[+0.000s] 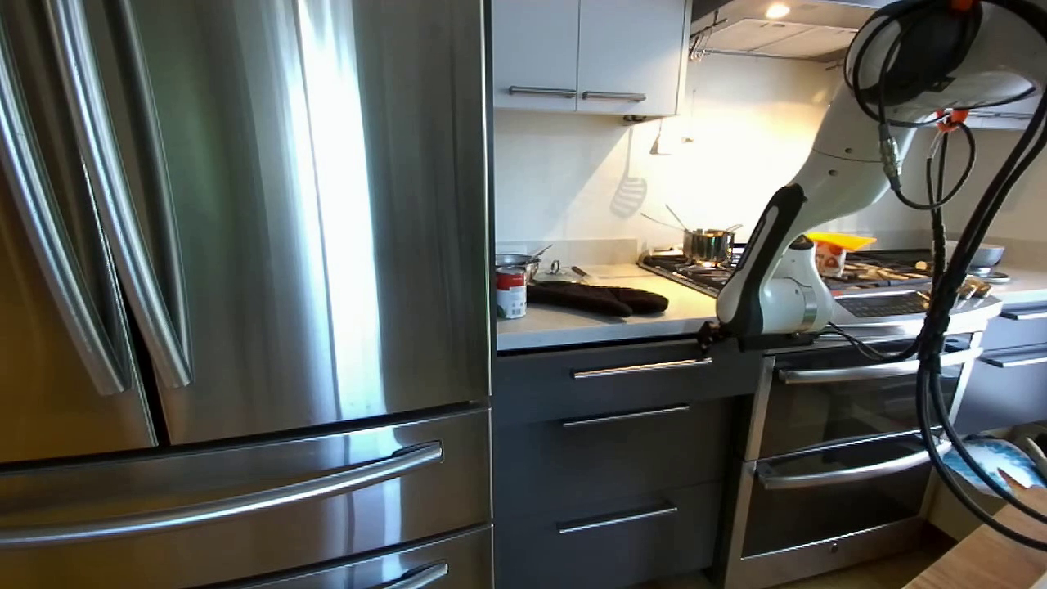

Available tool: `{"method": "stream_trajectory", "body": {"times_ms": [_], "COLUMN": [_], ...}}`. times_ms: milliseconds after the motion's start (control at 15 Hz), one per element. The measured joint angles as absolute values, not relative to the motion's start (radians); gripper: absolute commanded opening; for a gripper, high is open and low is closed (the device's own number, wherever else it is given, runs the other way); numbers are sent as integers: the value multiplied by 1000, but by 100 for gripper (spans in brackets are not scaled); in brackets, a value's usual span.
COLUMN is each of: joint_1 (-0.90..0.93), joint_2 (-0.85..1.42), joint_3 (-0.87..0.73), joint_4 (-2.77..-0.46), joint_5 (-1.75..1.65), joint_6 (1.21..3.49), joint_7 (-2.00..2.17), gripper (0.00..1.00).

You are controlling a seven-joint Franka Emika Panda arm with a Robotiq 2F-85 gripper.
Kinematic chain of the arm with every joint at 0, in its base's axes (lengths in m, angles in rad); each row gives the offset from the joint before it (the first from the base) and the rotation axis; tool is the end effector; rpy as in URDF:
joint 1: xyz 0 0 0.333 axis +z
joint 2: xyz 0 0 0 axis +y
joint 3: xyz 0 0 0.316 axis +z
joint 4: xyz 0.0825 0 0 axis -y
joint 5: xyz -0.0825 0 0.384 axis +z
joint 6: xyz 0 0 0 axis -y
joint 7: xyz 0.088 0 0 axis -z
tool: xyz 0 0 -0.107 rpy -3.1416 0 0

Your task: Close the topmost drawer on the left

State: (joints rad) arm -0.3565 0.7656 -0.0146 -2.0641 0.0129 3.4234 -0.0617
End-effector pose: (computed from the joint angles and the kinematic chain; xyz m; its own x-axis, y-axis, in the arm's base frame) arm 0.5659 -0.2214 0.1241 0.7925 -0.2458 0.5581 -0.3220 -0.9459 0.0407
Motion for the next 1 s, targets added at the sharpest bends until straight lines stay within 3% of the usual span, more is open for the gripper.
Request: {"method": "stream_trajectory", "body": {"times_ms": [533,1000], "joint_1": [-431,-464], "joint_2": [883,876], "joint_3": [47,73], "joint_4": [-1959,-1975], "joint_5": [-76,-139], "joint_6": [3597,3608], "joint_7": [-10,51], "gripper": [100,100]}}
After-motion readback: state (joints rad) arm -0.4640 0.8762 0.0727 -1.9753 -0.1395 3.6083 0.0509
